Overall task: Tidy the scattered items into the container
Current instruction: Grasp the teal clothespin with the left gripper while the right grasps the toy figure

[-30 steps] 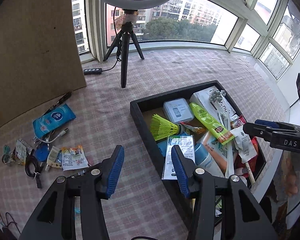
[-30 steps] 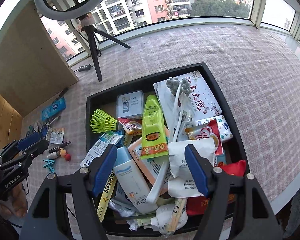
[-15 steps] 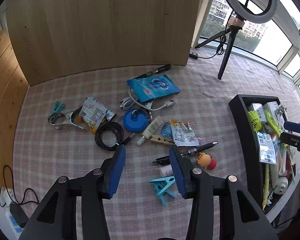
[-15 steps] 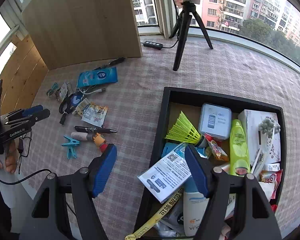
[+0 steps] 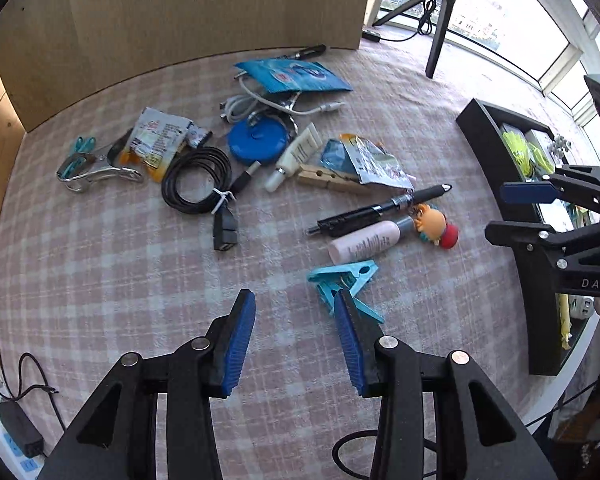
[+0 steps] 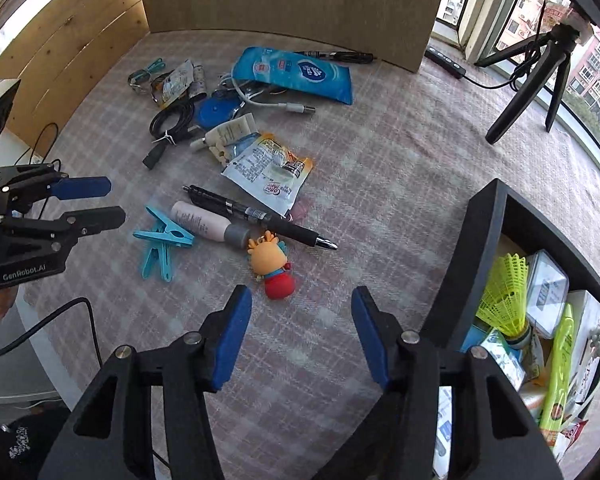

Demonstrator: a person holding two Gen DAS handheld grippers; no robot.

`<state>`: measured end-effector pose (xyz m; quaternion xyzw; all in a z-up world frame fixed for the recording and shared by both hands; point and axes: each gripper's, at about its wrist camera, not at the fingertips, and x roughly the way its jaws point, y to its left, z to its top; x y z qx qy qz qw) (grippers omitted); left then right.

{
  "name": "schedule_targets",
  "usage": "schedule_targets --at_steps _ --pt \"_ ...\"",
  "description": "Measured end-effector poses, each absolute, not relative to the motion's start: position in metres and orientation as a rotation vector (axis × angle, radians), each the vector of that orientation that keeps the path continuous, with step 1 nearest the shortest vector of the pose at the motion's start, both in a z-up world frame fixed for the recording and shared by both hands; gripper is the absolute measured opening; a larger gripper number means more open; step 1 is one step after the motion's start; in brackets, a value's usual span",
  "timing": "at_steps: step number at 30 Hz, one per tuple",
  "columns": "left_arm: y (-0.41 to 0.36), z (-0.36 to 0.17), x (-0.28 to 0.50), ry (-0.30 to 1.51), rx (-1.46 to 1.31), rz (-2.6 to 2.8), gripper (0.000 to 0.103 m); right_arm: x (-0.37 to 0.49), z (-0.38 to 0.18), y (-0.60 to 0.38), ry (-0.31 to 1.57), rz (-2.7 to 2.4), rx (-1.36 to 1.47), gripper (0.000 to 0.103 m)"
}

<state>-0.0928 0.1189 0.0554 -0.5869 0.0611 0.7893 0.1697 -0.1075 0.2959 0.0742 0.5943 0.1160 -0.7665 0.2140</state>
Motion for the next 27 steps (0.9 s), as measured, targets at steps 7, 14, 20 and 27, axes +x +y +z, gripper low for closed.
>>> schedule_targets --at_steps 7,14,20,27 --pt "0.143 0.049 -0.082 0.324 -1.556 2.229 0.052 -0.108 0.056 0.286 0.326 -2.099 1.667 0.051" --pt "0.158 0.040 -0.086 0.470 -1.477 2.168 0.058 -0.114 0.041 0.283 0.329 -2.091 1.696 0.051" --pt "0.167 0.033 -0.091 0.542 -1.448 2.136 0.056 -0.120 0.034 0.280 0.339 -2.089 1.710 0.051" --pt "0.165 0.027 -0.096 0.563 -1.452 2.112 0.045 -0.124 0.029 0.272 0.361 -2.087 1.706 0.049"
